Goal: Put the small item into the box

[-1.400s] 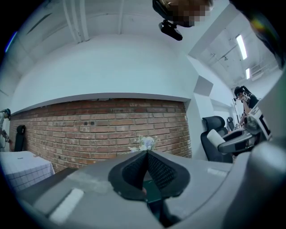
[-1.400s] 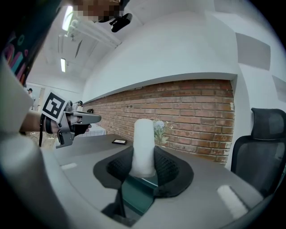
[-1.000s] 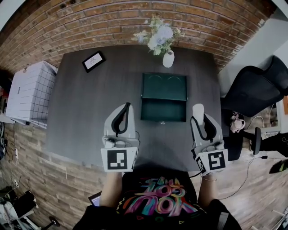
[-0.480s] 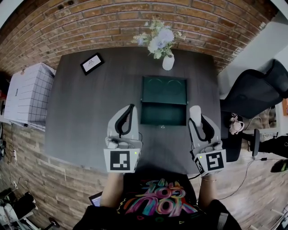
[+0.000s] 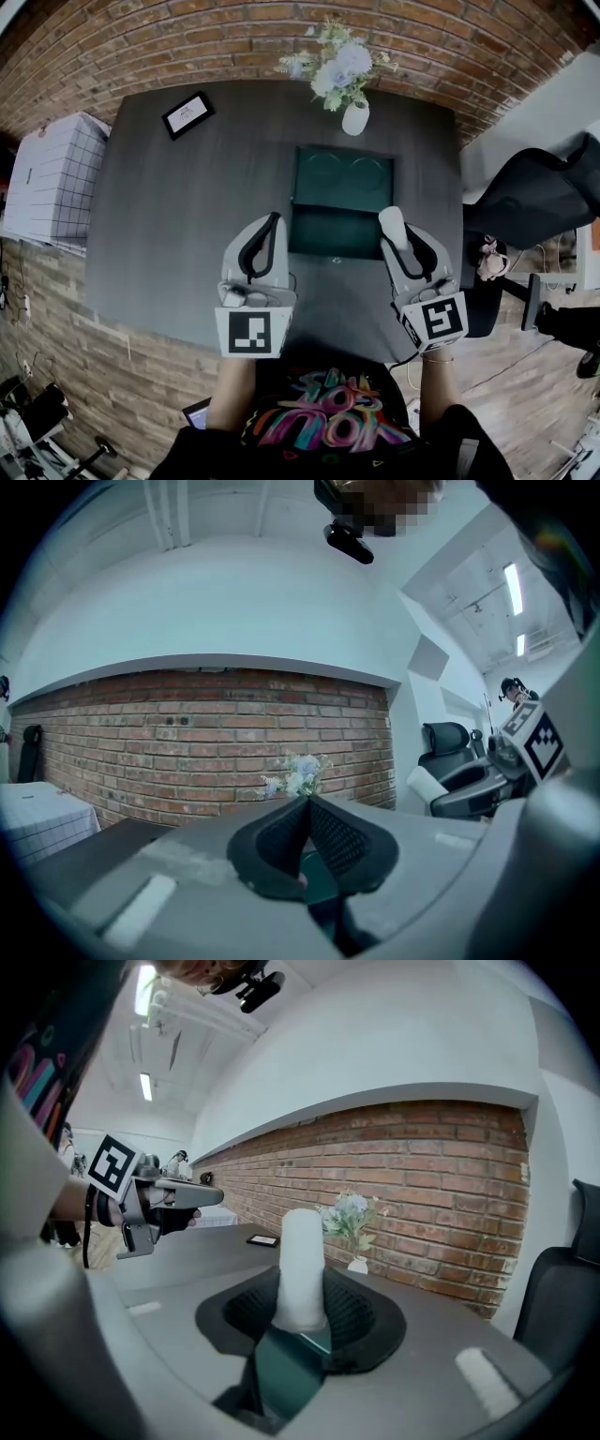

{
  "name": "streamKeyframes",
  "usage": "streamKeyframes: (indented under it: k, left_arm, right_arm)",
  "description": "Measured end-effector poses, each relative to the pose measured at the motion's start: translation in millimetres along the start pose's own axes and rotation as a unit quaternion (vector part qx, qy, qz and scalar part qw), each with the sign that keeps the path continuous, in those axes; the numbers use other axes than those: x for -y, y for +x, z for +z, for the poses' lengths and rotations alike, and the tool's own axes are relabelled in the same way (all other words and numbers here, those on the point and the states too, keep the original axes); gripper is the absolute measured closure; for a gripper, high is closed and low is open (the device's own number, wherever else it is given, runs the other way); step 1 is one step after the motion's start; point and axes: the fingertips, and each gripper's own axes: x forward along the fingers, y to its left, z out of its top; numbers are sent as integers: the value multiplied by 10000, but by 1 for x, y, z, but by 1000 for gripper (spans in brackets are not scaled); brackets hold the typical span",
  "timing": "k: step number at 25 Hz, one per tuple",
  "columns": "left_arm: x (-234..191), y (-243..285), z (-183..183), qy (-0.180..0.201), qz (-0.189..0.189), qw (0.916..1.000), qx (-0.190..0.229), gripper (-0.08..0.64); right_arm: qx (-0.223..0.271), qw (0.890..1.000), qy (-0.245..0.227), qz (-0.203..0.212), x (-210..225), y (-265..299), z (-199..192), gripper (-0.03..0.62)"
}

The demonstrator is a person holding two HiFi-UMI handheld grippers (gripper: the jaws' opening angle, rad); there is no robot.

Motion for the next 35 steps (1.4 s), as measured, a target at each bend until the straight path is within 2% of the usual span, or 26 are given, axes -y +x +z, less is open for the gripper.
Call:
streamKeyframes:
  k: [4,13,20,23,35]
  left_arm:
    - [-2,1,-7,74,8,9999,-86,558]
    - [-1,12,-14,-25,-47,9999,-120,558]
    - [-6,15,-22,-84,-37,9997,-208,558]
    - [-10,16,-24,11,-65,9997,-228,558]
    - [-14,21,-27,-5,-136,9997,-223,558]
  right_arm:
    - [-195,9994,-39,270,-6,17,-17,451]
    - [-667,9956,-13,654,-19,49,-56,451]
    - [-1115,9869,-232,1147,-41,75,-86,451]
    - [-1291,9826,-232,1319,-47,85,-99,451]
    - [-1924,9660,-247,1707,-55,109,-143,452]
